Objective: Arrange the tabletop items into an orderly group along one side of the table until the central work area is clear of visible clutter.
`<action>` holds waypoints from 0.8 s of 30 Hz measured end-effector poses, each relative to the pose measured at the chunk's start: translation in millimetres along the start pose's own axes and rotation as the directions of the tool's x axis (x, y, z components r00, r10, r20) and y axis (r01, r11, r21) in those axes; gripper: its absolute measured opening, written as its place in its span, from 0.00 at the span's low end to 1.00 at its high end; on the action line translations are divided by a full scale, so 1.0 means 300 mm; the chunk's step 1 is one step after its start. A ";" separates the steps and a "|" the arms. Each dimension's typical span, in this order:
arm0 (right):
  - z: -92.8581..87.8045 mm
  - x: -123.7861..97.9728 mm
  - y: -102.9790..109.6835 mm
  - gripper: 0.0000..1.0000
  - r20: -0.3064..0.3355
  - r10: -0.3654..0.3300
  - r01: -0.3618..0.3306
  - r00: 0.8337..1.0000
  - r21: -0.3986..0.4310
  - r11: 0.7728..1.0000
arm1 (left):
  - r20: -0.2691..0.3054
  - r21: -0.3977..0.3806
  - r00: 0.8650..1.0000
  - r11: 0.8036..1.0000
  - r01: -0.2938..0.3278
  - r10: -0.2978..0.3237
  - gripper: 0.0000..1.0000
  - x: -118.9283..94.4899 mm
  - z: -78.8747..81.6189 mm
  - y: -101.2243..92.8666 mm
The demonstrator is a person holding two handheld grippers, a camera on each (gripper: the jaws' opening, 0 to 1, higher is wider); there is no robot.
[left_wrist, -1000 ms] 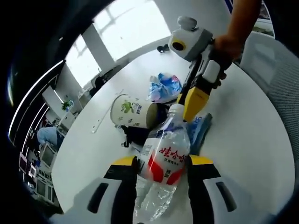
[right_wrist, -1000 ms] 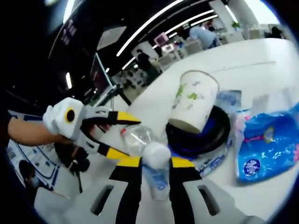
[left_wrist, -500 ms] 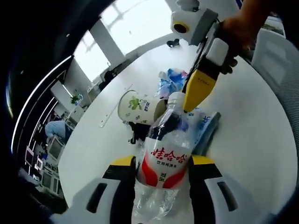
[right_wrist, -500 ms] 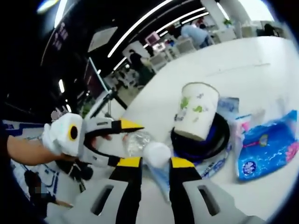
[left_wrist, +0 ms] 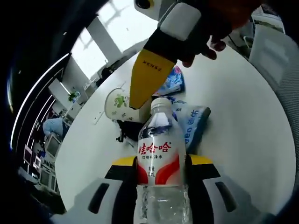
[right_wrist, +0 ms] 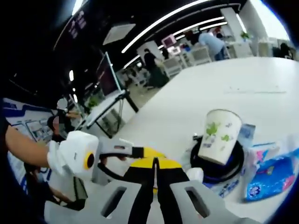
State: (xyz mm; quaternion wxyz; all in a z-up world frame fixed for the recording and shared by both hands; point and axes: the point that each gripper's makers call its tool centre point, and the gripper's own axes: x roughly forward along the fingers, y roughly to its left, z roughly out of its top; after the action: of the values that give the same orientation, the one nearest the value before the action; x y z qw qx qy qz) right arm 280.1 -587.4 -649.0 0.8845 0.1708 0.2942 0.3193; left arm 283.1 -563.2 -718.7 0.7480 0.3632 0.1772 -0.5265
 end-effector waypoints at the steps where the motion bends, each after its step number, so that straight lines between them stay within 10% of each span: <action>1: -0.005 -0.006 -0.008 0.00 0.001 -0.007 0.007 1.000 0.000 1.000 | 0.001 0.006 1.000 1.000 0.001 -0.001 0.39 -0.002 -0.002 0.000; 14: -0.082 -0.037 -0.072 0.01 -0.025 -0.051 0.051 0.998 -0.028 0.998 | 0.011 -0.048 1.000 0.999 -0.009 0.010 0.37 -0.028 0.001 0.014; 24: -0.024 -0.047 -0.070 0.11 0.030 -0.063 0.064 0.998 -0.033 0.997 | 0.021 -0.060 0.999 0.998 -0.030 0.031 0.38 -0.051 -0.001 0.023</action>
State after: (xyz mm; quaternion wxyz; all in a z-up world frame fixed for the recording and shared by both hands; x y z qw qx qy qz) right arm 276.6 -611.6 -659.2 0.9013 0.1508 0.2810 0.2933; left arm 283.6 -551.7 -706.5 0.7683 0.3376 0.1788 -0.5137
